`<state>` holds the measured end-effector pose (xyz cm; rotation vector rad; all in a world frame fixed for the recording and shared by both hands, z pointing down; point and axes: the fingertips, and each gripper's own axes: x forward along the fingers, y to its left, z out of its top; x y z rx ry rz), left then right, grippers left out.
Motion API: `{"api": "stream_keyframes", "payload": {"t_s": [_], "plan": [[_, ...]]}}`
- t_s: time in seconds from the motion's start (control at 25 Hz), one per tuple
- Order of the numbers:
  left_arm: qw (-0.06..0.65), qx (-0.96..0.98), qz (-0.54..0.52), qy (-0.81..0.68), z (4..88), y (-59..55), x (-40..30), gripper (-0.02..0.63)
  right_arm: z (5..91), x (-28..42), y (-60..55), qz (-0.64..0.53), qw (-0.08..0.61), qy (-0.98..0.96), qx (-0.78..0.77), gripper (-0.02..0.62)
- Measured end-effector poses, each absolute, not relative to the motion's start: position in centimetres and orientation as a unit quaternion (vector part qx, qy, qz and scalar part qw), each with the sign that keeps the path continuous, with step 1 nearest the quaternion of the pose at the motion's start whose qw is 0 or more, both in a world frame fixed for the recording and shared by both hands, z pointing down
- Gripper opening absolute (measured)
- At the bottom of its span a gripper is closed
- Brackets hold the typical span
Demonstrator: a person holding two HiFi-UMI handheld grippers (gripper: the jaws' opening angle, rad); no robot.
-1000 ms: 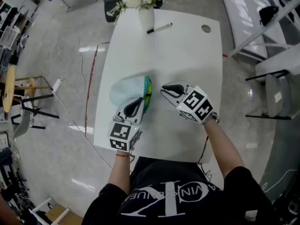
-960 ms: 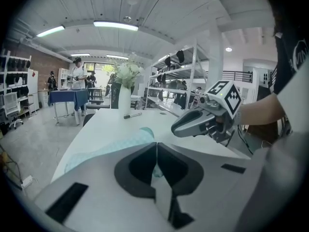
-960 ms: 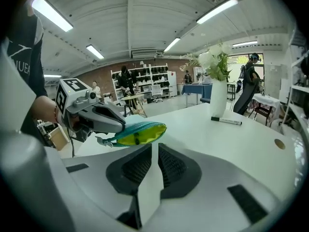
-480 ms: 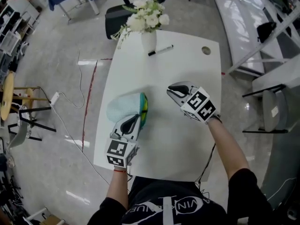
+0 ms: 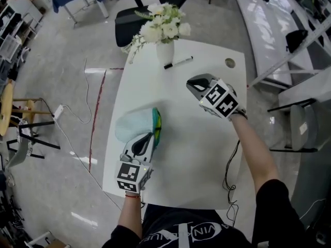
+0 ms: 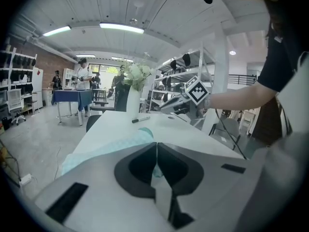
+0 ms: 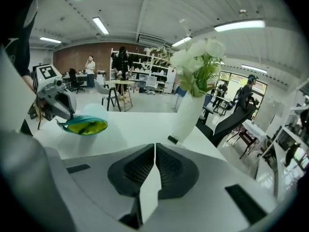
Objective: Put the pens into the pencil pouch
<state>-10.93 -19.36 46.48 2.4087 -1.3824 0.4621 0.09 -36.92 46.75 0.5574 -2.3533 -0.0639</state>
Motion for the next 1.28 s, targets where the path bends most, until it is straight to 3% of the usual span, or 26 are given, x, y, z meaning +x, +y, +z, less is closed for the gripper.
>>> {"api": "stream_keyframes", "payload": {"t_s": [0.4,0.8,1.28], "plan": [[0.166,0.839,0.151,-0.497,46.8,-20.7,-11.0,0.009,50.2,-2.0,-43.1,-0.039,0.409,-0.893,0.185,0.059],[0.169,0.838,0.146,-0.498,47.2,-21.7,-10.5,0.009,54.4,-1.6,-48.1,-0.071,0.463,-0.867,0.169,0.19],[0.171,0.846,0.144,-0.484,47.5,-21.7,-9.1,0.009,56.6,-1.3,-51.7,-0.088,0.539,-0.83,0.116,0.192]]}}
